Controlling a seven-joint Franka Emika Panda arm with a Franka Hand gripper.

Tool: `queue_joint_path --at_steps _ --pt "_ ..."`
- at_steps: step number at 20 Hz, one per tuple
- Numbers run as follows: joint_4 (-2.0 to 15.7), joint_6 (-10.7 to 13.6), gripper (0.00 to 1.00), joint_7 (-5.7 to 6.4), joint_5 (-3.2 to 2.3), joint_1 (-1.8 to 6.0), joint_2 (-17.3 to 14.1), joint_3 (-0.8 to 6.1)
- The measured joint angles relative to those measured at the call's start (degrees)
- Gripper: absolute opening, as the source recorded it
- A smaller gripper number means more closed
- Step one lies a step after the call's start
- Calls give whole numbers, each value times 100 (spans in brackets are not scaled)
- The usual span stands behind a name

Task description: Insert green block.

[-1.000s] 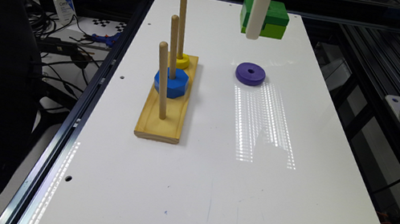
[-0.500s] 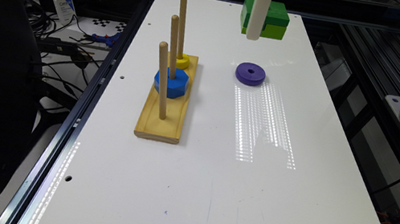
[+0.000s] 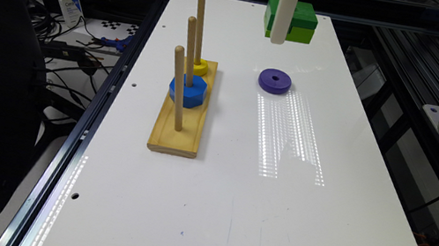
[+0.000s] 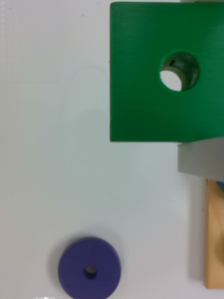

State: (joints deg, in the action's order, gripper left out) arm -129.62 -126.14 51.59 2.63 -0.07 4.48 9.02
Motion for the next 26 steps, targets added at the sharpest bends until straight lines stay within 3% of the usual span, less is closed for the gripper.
queue_joint_path --at_steps 6,10,15,19,26 --pt "27 -102 0 131 20 -10 -19 170" --pt "193 -187 0 133 13 3 -193 175" --pt "677 -192 0 128 -58 87 -631 168" --pt "1114 -169 0 128 -99 100 -1035 168" --pt "1185 -160 0 128 -105 107 -1099 167"
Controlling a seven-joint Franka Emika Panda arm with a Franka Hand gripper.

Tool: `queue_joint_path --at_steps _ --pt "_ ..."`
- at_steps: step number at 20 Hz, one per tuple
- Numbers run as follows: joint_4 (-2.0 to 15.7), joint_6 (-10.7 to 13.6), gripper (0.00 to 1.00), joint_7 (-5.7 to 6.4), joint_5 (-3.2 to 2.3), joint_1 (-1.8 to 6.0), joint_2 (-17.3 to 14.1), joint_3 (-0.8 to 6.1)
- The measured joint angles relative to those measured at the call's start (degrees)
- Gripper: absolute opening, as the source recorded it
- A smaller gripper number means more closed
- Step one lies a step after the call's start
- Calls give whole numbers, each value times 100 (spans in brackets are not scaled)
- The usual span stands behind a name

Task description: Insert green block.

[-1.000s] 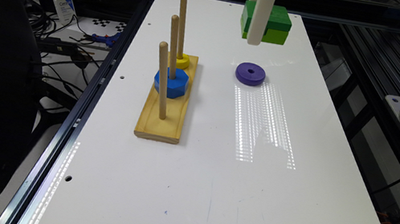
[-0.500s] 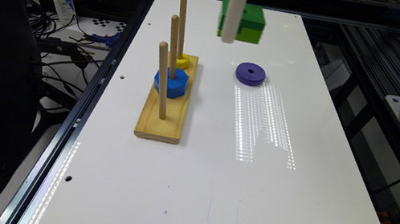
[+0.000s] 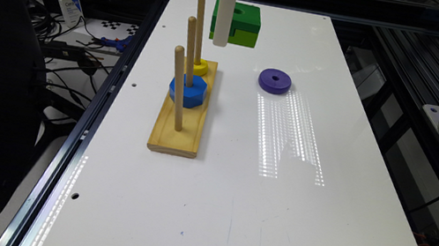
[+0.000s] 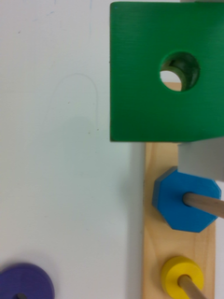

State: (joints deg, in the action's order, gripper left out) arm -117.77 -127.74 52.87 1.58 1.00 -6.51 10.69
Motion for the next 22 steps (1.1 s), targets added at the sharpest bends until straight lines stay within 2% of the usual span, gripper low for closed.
queue_joint_path --at_steps 7,14,22 --pt "55 -6 0 -1 -2 15 -14 10" --pt "431 2 0 1 -22 6 -340 26" --pt "636 8 0 12 -41 -5 -493 47"
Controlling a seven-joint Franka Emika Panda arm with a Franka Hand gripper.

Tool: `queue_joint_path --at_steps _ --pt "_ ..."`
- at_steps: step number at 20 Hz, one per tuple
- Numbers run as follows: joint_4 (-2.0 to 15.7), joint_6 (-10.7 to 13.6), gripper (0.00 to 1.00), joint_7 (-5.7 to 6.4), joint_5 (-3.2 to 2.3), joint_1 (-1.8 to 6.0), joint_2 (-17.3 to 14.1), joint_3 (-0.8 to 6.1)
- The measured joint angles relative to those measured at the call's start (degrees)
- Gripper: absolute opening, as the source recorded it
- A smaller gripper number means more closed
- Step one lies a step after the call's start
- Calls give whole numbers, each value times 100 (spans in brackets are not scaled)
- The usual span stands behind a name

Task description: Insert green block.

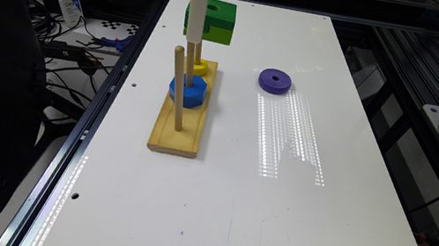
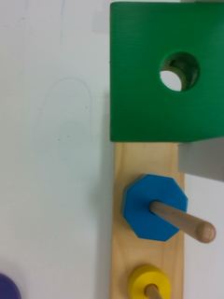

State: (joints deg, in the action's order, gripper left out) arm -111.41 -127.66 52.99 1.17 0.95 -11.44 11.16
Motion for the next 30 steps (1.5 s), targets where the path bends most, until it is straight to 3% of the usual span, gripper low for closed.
queue_joint_path --at_steps 10,23,30 --pt "381 65 0 203 -73 -137 -303 57" --pt "455 45 0 206 -143 -131 -506 40" --pt "457 46 0 206 -149 -131 -512 40"
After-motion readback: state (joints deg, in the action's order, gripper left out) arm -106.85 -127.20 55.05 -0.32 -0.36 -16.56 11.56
